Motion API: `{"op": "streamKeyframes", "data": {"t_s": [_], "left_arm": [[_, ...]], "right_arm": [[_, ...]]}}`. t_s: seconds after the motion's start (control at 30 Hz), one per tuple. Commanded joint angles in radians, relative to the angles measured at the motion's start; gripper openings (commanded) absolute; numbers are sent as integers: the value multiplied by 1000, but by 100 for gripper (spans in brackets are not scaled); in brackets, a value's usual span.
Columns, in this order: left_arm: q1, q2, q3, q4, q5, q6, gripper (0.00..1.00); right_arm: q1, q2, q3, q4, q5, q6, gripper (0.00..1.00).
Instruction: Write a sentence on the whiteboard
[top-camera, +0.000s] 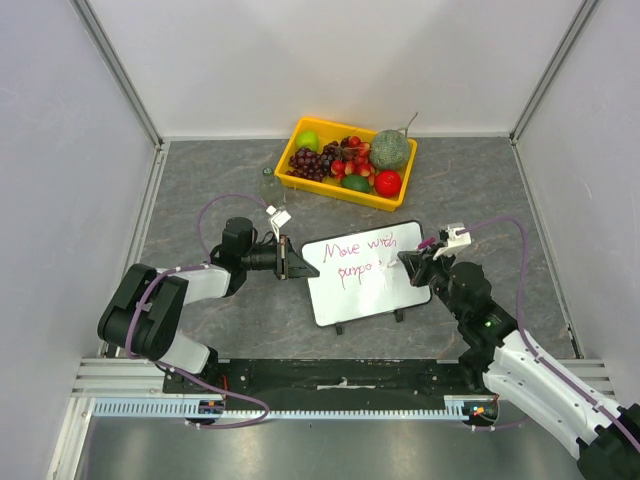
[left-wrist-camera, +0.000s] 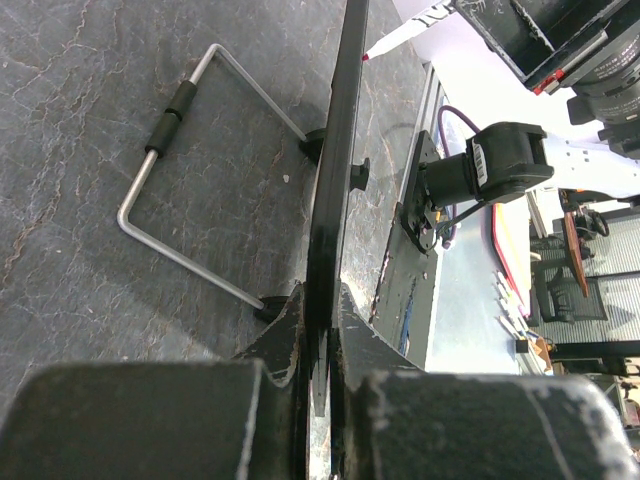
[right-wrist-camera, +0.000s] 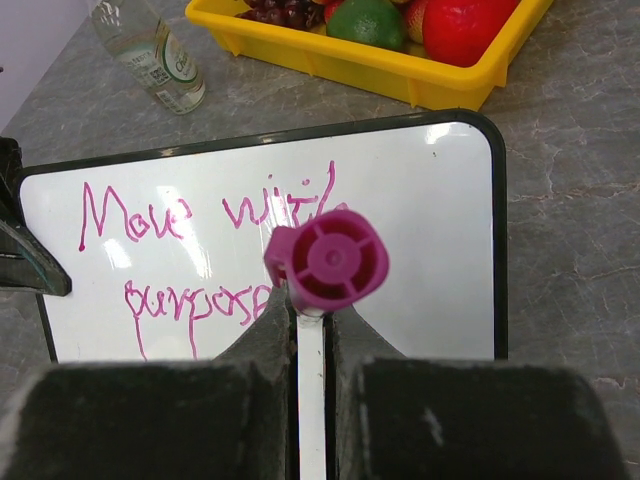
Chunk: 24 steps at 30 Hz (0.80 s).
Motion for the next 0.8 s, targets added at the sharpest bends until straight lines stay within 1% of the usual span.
{"op": "streamKeyframes", "data": {"t_s": [0.0,0.77], "left_arm": [[6,21,-26,-89,-43,94,2],[6,20,-26,-86,-40,92,2]], "right_arm": [[-4,-6,-18,-18,-2,13,0],[-6,34,40,50,81,13,0]]}}
